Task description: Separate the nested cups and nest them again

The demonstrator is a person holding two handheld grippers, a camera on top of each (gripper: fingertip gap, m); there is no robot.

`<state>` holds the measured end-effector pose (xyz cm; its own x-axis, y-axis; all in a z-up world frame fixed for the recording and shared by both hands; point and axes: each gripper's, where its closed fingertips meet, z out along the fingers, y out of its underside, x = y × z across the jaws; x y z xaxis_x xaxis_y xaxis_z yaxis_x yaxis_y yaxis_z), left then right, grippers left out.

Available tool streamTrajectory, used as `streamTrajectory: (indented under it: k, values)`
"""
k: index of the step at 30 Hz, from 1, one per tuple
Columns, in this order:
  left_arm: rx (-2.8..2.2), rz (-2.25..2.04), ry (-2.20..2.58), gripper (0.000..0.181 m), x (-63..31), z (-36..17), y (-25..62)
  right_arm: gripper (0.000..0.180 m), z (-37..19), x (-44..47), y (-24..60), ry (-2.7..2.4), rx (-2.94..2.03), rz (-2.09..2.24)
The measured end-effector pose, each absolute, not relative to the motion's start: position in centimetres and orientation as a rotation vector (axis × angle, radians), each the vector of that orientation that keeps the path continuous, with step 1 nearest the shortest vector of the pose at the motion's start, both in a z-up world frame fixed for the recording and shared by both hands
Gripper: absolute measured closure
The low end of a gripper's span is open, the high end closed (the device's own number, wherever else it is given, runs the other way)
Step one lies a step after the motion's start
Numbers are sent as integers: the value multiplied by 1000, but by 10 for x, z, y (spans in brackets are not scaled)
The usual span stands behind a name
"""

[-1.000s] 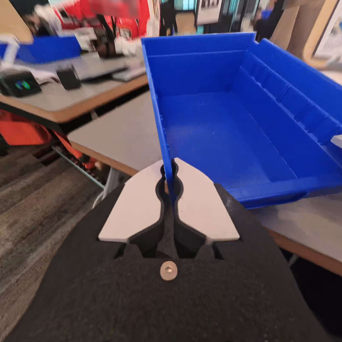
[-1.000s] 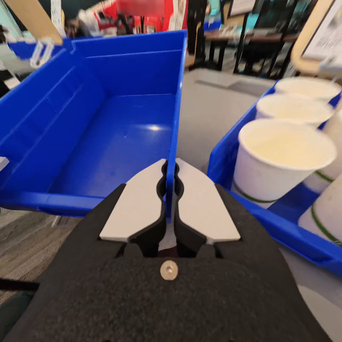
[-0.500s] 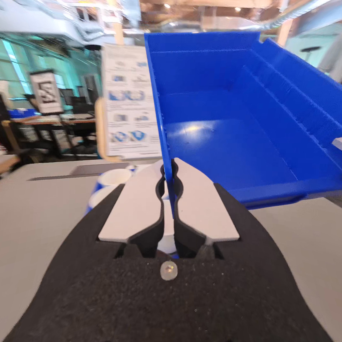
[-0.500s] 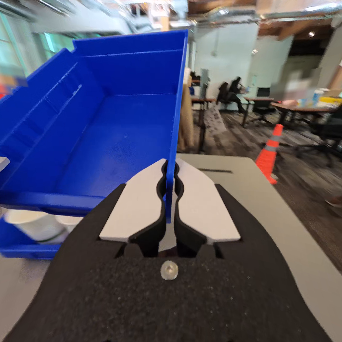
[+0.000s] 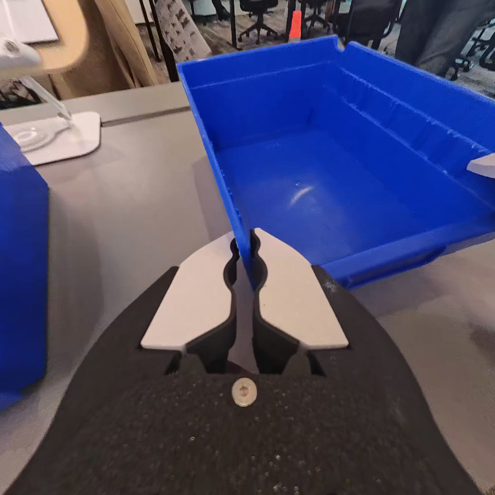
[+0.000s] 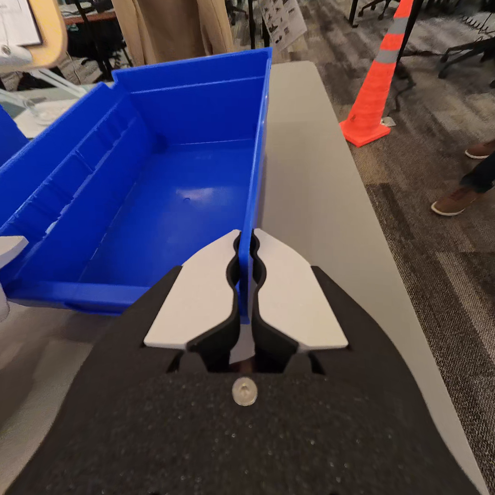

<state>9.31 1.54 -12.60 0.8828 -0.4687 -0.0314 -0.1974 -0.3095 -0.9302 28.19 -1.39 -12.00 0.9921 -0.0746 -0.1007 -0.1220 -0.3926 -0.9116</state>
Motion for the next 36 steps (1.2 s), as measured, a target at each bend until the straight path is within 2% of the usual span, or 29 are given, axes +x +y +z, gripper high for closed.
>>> streamTrajectory:
  k: [5,7,9,12,14,16,19,22,25,27,29,30,36]
  values:
    - [-1889,-289,524,168,100,-130,10,176,-129,289,-8,198,-1962,147]
    - [-1913,-308,593,137,101,-134,2,174,-128,290,-10,207,-1969,117]
    - [-1929,-315,652,130,85,-132,-16,152,-119,298,-23,243,-1952,29]
    - [-1927,-348,698,130,32,-118,-55,145,-76,296,-55,317,-1808,-137]
    - [-1931,-305,628,134,-30,-107,-67,147,-48,240,-62,237,-1707,-46]
    - [-1938,-188,460,135,-111,-98,-58,148,-43,144,-54,72,-1709,178]
    - [-1991,-15,217,129,-227,-99,-32,144,-72,5,-36,-129,-1818,444]
    - [-2018,-18,100,126,-284,-108,-3,145,-106,-57,-5,-233,-1906,334]
    - [-2034,-110,134,129,-287,-119,23,153,-128,-68,28,-226,-1974,197]
    - [-2043,-132,153,137,-282,-127,36,163,-136,-74,40,-190,-2009,247]
    - [-2048,-155,187,155,-274,-134,46,171,-138,-79,46,-185,-2014,268]
    - [-2040,-183,212,171,-267,-134,49,173,-138,-78,48,-172,-2008,244]
    - [-2051,-96,233,177,-286,-130,49,174,-127,-98,45,38,-1962,246]
